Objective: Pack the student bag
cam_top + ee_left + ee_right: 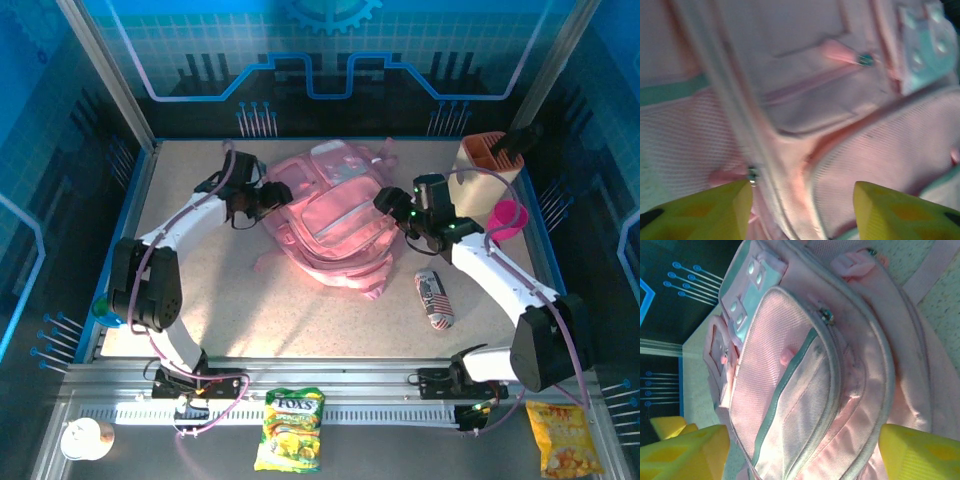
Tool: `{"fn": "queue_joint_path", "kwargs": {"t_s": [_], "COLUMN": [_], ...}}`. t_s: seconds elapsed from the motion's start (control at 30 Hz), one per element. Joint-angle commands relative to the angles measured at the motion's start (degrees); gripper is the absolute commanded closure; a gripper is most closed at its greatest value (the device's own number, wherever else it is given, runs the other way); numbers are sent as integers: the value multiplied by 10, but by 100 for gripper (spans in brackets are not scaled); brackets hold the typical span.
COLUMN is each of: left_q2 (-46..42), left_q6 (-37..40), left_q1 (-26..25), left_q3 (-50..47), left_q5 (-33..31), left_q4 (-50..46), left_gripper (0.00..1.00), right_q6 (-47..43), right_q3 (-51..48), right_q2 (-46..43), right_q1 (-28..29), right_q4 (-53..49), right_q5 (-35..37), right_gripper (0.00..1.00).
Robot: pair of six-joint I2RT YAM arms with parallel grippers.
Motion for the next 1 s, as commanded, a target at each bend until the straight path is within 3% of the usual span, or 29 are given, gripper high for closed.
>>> {"fn": "queue_joint_path", "kwargs": {"t_s": [0.0,0.17,0.33,0.5,0.7,0.97], "left_q2": [16,63,111,145,154,126], "left_q6": [-80,-90,-92,-117,-157,-148], "left_q1": [18,35,37,37,37,37], "left_q3": [-17,-13,18,32,28,10], "left_q5": [67,106,86,84,150,175], "left_q4": [69,123,100,112,211,222], "left_gripper": [49,44,34,32,44,70], "right_q6": [-2,1,8,10,5,-39], "right_q3": [25,30,30,32,38,99], "right_q2": [13,27,36,53,104,187], "right_q1": [13,24,31,41,43,28], "right_q4": [4,11,17,11,-2,30], "right_q5": [-18,-28,-42,-47,-30,-65], "right_gripper": [21,21,21,21,22,23]}}
